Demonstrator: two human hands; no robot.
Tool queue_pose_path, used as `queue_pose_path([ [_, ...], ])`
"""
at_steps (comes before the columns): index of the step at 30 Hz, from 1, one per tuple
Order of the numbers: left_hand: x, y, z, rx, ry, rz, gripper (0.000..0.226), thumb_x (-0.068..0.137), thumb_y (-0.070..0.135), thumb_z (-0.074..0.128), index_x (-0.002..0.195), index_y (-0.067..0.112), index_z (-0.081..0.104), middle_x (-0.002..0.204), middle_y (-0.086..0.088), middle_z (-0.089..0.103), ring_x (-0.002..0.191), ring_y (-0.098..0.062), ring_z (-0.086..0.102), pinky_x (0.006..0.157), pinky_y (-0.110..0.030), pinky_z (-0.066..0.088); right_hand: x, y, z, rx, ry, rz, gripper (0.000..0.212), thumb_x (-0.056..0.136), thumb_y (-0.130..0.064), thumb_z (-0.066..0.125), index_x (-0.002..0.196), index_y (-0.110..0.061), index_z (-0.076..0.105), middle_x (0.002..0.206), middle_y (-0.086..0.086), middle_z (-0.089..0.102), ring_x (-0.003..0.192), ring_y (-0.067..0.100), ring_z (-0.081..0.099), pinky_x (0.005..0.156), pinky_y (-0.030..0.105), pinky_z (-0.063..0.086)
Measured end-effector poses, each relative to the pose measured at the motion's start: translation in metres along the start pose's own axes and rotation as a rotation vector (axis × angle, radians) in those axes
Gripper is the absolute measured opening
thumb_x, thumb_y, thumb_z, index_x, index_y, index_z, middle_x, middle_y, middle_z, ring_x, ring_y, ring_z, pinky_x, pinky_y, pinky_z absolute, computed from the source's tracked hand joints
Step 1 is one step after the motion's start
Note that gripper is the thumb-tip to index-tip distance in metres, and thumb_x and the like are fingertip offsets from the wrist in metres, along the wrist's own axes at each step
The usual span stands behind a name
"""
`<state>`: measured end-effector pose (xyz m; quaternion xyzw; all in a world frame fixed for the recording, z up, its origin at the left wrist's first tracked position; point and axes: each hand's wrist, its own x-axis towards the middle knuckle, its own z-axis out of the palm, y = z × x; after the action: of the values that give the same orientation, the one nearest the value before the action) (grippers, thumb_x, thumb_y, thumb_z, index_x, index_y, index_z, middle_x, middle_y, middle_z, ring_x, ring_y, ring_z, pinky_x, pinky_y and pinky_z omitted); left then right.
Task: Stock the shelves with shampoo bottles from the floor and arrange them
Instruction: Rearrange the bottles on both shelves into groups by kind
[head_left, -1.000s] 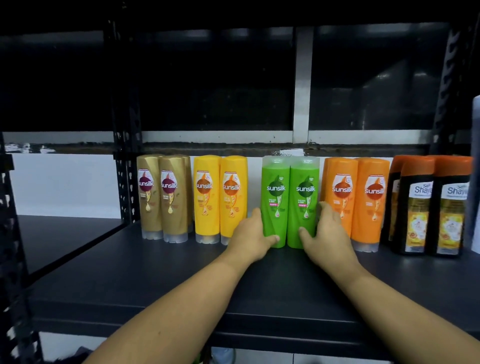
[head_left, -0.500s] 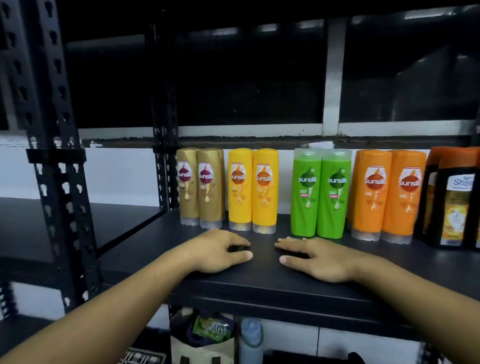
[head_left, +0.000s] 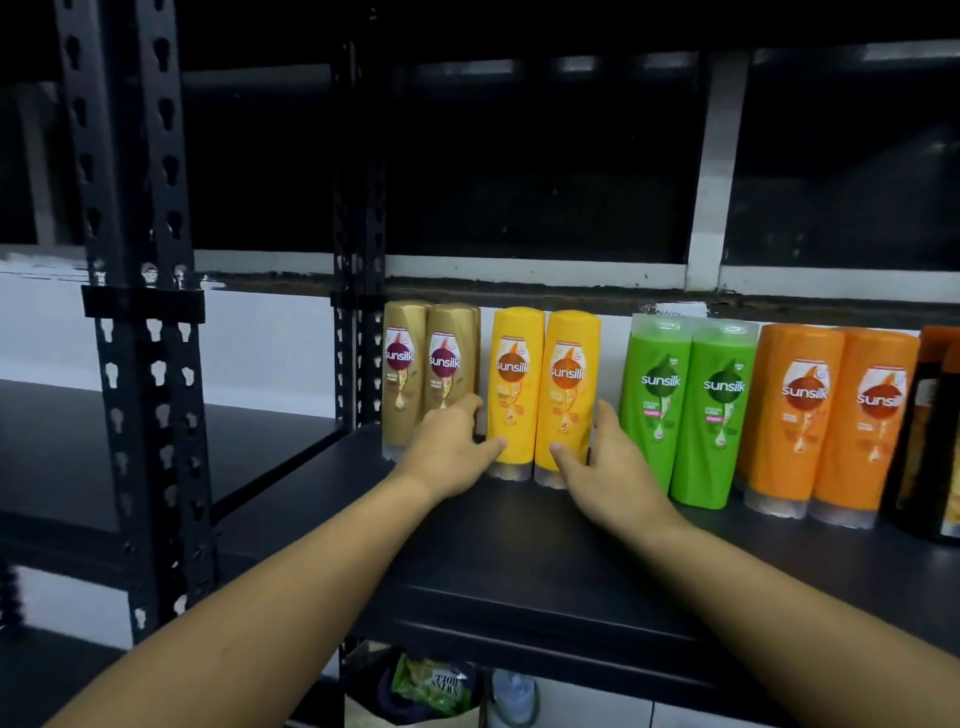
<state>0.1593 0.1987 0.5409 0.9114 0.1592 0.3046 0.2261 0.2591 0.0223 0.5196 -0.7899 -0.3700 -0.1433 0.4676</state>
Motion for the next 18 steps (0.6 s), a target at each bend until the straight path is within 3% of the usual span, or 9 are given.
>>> queue_pose_path([
  [3,0.020,0.004,0.008,0.003,0.018,-0.013,0.058,0.087,0.041,0.078,0.135,0.023,0.049,0.117,0.000,0.065,0.107,-0.023,0.065,0.092,-0.044,0.056,0.014,0.000,0.011,0.009,0.030,0.093,0.056,0.091,-0.029,0.072,0.134,-0.016,0.037,0.126,0.006,0.065,0.112,0.030,0.064,0.092,0.042,0.051],
  [9,0.042,0.003,0.018,-0.049,0.026,-0.004,0.075,0.079,0.043,0.085,0.137,0.027,0.041,0.129,0.000,0.063,0.117,-0.025,0.062,0.097,-0.049,0.054,0.027,0.011,0.018,-0.089,0.069,0.107,0.064,0.086,-0.026,0.076,0.133,-0.023,0.032,0.122,0.006,0.064,0.106,0.032,0.065,0.086,0.043,0.053],
  [15,0.040,-0.003,0.028,-0.061,0.038,0.016,0.066,0.088,0.042,0.077,0.140,0.027,0.039,0.131,0.001,0.063,0.117,-0.024,0.063,0.097,-0.045,0.054,0.029,0.018,0.024,-0.089,0.073,0.093,0.072,0.091,-0.020,0.069,0.146,-0.025,0.024,0.127,0.007,0.063,0.108,0.032,0.064,0.089,0.043,0.052],
  [18,0.033,-0.002,0.022,-0.034,0.041,0.022,0.054,0.090,0.044,0.075,0.134,0.028,0.048,0.122,0.003,0.066,0.110,-0.021,0.065,0.094,-0.044,0.055,0.023,0.015,0.021,-0.079,0.071,0.071,0.079,0.088,-0.020,0.071,0.151,-0.022,0.023,0.132,0.006,0.058,0.116,0.031,0.060,0.094,0.042,0.050],
])
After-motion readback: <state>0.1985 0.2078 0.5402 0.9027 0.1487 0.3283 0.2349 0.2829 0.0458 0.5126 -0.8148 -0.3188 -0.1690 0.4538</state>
